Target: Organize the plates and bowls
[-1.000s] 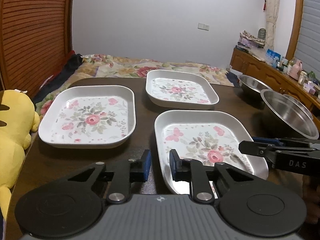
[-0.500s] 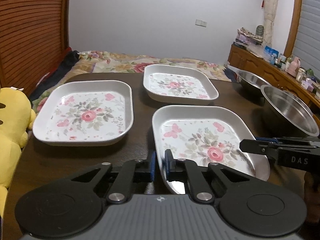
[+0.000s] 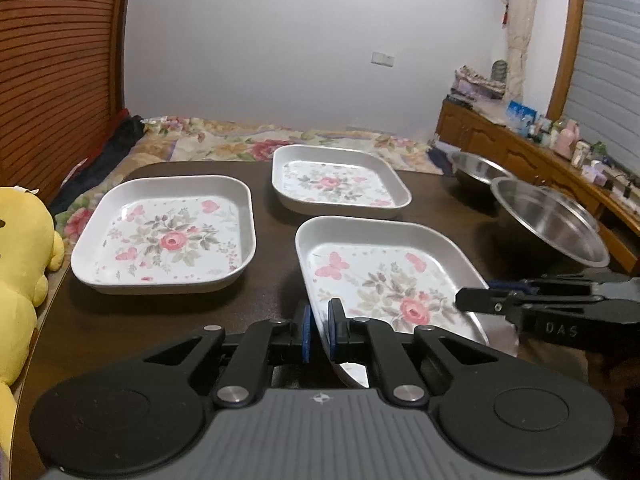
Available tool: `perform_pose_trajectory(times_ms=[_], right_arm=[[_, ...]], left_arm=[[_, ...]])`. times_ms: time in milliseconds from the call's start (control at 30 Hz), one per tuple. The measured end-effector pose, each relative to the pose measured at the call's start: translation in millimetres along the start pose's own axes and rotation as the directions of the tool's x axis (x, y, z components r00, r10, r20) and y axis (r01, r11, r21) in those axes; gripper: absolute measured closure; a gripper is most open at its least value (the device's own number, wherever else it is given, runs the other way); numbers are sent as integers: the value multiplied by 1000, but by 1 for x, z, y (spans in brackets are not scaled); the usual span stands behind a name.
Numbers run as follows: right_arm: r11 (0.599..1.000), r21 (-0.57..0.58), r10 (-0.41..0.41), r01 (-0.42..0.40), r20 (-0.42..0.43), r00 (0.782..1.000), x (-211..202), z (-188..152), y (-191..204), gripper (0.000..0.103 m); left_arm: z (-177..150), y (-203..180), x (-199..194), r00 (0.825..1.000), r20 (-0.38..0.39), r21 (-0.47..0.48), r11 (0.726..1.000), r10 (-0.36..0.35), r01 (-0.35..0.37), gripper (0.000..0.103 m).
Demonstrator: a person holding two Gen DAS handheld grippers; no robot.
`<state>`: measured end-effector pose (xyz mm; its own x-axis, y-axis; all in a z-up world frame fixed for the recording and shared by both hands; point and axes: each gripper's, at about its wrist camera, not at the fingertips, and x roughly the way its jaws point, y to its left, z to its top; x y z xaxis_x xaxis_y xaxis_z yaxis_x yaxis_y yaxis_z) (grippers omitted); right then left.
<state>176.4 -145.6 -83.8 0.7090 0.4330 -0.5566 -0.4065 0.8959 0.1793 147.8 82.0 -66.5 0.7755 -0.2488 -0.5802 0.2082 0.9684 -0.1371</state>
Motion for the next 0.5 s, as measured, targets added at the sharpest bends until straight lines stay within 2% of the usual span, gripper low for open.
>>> perform_pose_trajectory(times_ms=[500], right_arm=[[999,31,-26,25,15,1000,-55,-16,21,84]], left_arm=[[-26,-6,-40,996,-5,3,996,-84,84,93]])
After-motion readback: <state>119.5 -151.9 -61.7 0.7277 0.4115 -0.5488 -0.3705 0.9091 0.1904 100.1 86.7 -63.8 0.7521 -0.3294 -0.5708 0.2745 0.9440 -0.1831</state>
